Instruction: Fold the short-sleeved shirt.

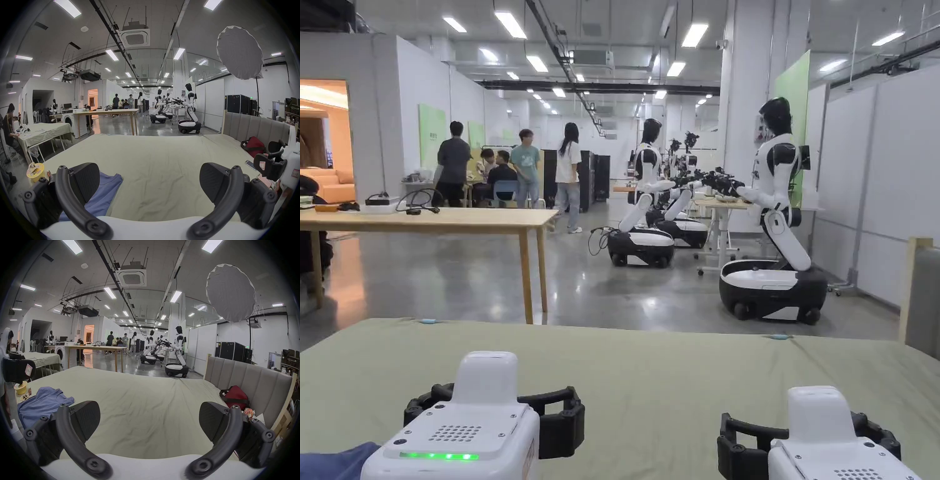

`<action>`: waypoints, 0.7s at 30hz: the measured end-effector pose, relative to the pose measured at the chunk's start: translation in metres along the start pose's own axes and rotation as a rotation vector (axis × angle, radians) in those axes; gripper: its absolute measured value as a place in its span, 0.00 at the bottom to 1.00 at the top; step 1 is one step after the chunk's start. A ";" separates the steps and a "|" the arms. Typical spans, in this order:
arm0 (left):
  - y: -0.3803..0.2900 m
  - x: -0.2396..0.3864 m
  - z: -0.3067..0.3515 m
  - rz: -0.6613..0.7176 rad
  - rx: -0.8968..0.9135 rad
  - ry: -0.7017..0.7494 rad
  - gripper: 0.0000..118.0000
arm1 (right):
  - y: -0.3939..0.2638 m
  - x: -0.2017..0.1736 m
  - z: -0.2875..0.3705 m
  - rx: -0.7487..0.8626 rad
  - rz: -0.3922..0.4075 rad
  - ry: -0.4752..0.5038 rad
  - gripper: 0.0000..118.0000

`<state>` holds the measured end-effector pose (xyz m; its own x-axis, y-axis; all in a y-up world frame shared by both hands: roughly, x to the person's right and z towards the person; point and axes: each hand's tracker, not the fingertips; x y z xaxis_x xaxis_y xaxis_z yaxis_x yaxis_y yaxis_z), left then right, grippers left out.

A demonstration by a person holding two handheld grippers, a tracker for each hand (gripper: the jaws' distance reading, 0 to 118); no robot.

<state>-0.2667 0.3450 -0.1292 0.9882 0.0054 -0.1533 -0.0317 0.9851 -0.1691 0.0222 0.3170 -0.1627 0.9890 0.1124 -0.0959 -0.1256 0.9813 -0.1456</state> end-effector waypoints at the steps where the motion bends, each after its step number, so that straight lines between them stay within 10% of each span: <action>1: 0.000 0.000 0.000 0.002 0.001 -0.001 1.00 | 0.000 0.000 0.000 -0.001 -0.001 0.001 1.00; 5: 0.003 -0.009 0.002 0.121 0.005 -0.058 1.00 | 0.003 -0.005 -0.001 0.007 0.053 0.002 1.00; 7: 0.002 -0.029 -0.001 0.355 -0.024 -0.160 1.00 | 0.005 -0.016 -0.002 0.040 0.238 -0.040 1.00; 13: -0.069 -0.112 -0.033 1.558 -0.168 -0.430 1.00 | -0.054 -0.070 -0.012 0.138 1.564 -0.161 1.00; 15: -0.102 -0.119 -0.044 1.785 -0.199 -0.510 1.00 | -0.071 -0.073 -0.017 0.173 1.773 -0.192 1.00; 19: -0.126 -0.114 -0.044 1.913 -0.191 -0.518 1.00 | -0.060 -0.068 -0.017 0.211 1.657 -0.155 1.00; 21: -0.104 -0.108 -0.034 1.693 -0.171 -0.452 1.00 | -0.034 -0.061 -0.015 0.191 1.308 -0.169 1.00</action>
<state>-0.3756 0.2356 -0.1283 -0.1854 0.9827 -0.0003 -0.9587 -0.1809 -0.2196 -0.0355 0.2743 -0.1666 0.1486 0.9867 0.0658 -0.9848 0.1416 0.1001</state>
